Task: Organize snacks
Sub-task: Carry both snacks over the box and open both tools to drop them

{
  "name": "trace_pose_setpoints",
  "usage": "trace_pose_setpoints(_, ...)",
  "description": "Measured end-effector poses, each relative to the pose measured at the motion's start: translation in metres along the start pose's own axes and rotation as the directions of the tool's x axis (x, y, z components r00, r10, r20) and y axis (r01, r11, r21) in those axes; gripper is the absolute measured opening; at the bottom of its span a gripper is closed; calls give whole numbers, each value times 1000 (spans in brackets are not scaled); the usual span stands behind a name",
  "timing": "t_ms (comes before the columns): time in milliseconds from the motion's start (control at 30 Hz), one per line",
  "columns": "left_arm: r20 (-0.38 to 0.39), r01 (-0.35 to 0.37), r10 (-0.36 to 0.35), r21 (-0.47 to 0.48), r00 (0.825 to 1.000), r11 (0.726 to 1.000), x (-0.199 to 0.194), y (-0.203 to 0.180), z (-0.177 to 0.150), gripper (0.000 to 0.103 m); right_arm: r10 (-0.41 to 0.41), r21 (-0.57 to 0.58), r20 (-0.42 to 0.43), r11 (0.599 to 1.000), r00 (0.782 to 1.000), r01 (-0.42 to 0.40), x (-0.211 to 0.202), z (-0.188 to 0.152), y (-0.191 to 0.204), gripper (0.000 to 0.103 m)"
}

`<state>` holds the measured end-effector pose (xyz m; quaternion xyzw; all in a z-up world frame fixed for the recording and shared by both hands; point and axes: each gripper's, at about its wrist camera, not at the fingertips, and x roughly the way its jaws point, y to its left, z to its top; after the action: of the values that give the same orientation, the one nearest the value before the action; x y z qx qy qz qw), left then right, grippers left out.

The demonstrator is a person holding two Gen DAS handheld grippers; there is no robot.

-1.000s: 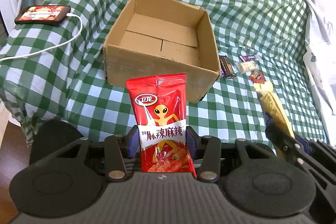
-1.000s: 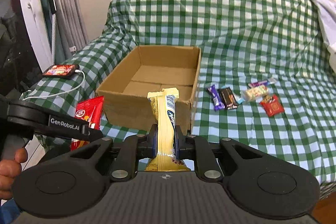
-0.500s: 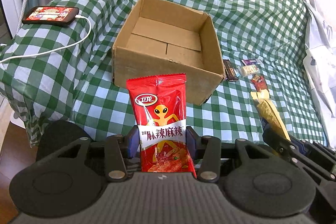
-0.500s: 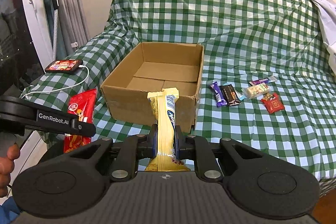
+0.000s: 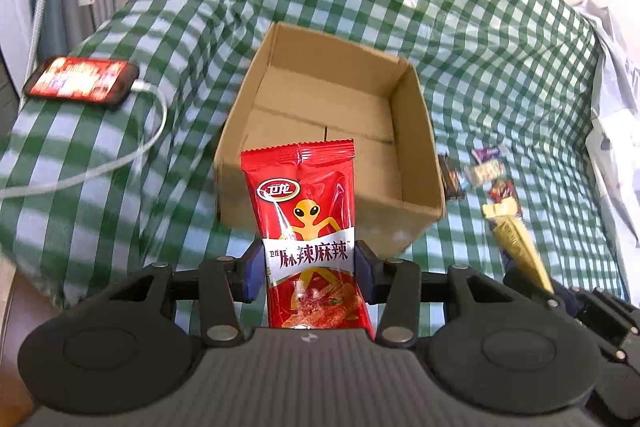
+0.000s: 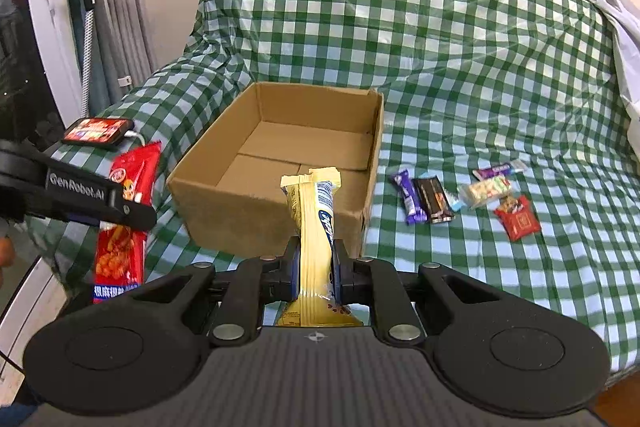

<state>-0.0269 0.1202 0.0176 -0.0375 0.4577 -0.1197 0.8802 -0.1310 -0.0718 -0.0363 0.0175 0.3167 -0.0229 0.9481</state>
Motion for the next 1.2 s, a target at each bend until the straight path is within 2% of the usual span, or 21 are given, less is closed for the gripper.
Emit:
trace_pose_setpoints(200,20,-6,6,5,1000,1000,29,-3,42,51,3,4,4,1000,1000,-3,41,31,-4,16)
trace_pose_setpoints(500,-42,-53,55,47,998,997,104,-12,90,51,23,51,1,998,1000,-23,116,67,-16,16)
trace_pose_setpoints(900,-121,-118,132,117,984,986,208,-22,118,51,19,94,-51,995,999,-14,208,78,-35,16)
trace_pose_setpoints(967,-127,-120,135,115,983,986,217,-20,119,53,20,97,-59,995,998,-14,218,78,-36,16)
trace_pose_setpoints(1000,-121,-126,140,112,983,986,219,-19,120,61,23,97,-61,995,998,-17,222,77,-36,17)
trace_pose_setpoints(1033,-116,-132,145,112,983,985,220,-18,123,81,28,99,-58,995,998,-22,224,77,-37,19)
trace_pose_setpoints(1100,-84,-155,164,104,983,982,217,-16,126,103,33,99,-48,995,998,-28,227,79,-39,32)
trace_pose_setpoints(1167,-40,-166,170,91,985,982,206,-15,128,103,24,106,-33,994,999,-21,224,82,-41,75)
trace_pose_setpoints(1200,-37,-165,169,89,985,982,201,-13,129,103,20,113,-21,993,1000,-18,222,83,-42,82)
